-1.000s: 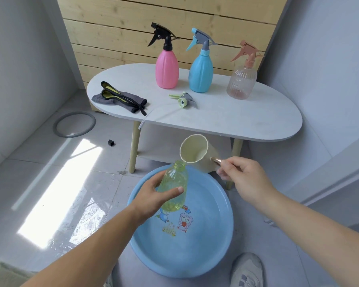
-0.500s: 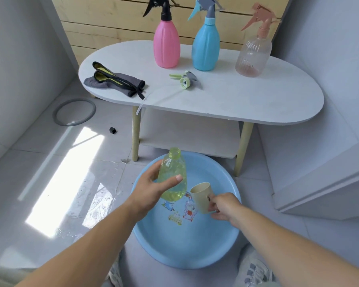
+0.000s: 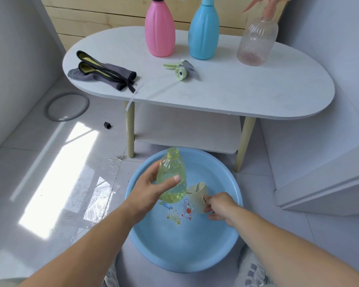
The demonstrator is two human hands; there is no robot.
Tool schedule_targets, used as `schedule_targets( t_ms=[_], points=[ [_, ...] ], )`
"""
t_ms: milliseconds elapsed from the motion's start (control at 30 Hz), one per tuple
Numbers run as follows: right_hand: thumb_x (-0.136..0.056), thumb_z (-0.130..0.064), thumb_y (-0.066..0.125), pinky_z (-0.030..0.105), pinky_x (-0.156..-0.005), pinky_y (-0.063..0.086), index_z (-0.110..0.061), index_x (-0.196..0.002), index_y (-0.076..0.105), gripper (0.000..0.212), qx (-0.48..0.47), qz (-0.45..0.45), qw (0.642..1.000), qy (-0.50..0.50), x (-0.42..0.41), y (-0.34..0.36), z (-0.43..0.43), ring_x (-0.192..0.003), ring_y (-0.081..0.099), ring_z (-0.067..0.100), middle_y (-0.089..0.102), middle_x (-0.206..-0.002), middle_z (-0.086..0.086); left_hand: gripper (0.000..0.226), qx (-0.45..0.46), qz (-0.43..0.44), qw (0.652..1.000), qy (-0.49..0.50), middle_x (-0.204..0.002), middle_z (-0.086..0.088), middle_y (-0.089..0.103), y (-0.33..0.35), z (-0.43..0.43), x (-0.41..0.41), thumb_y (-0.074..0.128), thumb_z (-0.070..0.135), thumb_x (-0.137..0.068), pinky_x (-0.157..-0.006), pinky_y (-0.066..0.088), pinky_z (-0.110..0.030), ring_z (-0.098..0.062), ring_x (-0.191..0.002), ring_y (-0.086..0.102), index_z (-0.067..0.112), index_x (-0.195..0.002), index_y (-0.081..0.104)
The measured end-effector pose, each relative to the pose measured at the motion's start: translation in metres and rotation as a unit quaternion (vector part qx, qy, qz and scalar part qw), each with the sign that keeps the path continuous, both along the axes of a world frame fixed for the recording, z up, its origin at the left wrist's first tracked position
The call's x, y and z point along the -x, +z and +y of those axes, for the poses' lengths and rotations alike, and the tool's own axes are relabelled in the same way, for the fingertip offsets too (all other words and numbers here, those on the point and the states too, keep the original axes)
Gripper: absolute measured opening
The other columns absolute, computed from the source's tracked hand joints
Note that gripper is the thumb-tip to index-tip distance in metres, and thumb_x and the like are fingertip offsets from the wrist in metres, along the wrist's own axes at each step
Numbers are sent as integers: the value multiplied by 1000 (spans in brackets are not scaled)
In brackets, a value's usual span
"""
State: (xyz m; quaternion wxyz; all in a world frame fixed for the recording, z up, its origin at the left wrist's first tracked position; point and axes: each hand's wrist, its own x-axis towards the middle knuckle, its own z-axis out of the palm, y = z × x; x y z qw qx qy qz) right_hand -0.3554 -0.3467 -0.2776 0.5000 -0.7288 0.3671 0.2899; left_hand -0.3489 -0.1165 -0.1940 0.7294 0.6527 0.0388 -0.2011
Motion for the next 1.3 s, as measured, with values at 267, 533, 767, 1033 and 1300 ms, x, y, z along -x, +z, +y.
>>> schedule_targets(
  t_ms=[267,533,767,1033,1300],
  points=[
    [-98,-26,58,35,-76,62,-8,-84,66,24,9,-24,999,20,0,0,-2,-74,65,24,71,-76,7,50,2,-1,1000,17,-121,-2,76,0,3,1,83,29,-79,-99,58,-53,-26,-115,73,31,-127,70],
    [-98,-28,58,44,-90,58,-3,-79,69,33,-37,-122,991,32,9,25,-12,-69,67,24,74,-80,9,55,-2,-19,999,31,-123,0,75,10,8,4,87,37,-75,-104,55,-58,-24,-117,72,34,-127,70],
    [-103,-16,50,35,-82,59,-1,-79,66,32,-79,-221,970,66,10,103,-19,-79,66,26,71,-78,10,65,4,-43,998,35,-123,3,76,26,7,10,91,47,-67,-105,53,-59,-22,-119,71,36,-127,70],
    [-101,-14,52,41,-90,58,-3,-77,74,34,-48,-344,930,121,14,205,-34,-85,72,28,74,-83,12,64,-6,-59,998,17,-123,7,75,39,4,16,91,52,-65,-108,53,-51,-17,-120,70,41,-125,70],
    [-100,-19,54,52,-98,52,-18,-79,77,32,15,-430,887,166,22,241,-38,-90,73,24,76,-91,6,61,-4,-62,998,10,-117,11,76,45,0,18,93,44,-67,-99,58,-37,-13,-114,72,39,-123,70]
  ],
)
